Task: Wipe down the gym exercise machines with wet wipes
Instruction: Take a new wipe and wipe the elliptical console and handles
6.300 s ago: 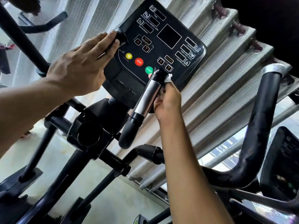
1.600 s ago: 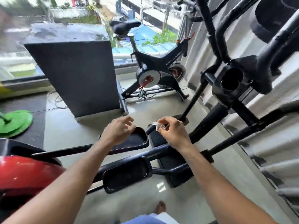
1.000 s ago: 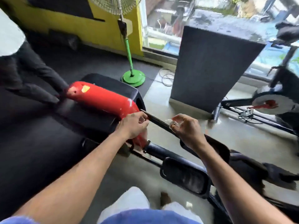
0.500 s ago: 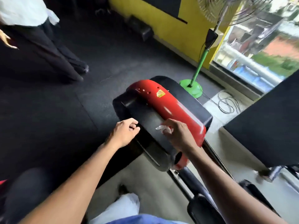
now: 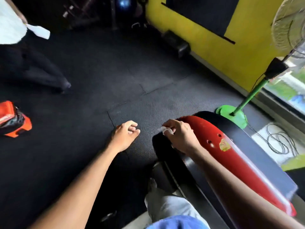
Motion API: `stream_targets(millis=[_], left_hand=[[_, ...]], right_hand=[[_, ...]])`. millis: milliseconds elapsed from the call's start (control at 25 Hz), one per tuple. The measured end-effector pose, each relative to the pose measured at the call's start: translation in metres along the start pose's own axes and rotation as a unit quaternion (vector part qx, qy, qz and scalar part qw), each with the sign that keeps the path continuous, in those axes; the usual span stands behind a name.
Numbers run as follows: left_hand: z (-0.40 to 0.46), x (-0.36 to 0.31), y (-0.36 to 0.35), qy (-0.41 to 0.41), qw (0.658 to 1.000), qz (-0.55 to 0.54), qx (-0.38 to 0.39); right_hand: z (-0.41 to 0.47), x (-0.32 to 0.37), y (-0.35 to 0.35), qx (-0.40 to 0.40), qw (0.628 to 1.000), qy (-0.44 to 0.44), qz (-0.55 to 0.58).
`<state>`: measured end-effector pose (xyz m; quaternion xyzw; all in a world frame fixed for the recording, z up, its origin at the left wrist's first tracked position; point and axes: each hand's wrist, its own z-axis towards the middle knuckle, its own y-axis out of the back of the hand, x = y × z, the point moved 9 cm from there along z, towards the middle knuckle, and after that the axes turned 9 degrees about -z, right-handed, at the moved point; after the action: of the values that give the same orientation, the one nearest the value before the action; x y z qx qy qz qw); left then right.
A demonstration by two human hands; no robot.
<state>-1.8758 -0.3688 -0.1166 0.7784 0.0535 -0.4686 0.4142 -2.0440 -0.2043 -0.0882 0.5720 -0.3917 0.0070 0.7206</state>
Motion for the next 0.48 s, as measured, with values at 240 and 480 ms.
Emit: stream_targets(millis=[240,480], left_hand=[[0.134,0.008,0.065,0.021,0.999,0.045,0.023],[0.276,-0.006,0.106,-0.006,0.998,0.040,0.043]], right_hand=[[0.137,0.028,-0.012,-0.022,0.998,0.044,0.026],[0.279,0.024,-0.019,-0.018,0.998,0.052,-0.003]])
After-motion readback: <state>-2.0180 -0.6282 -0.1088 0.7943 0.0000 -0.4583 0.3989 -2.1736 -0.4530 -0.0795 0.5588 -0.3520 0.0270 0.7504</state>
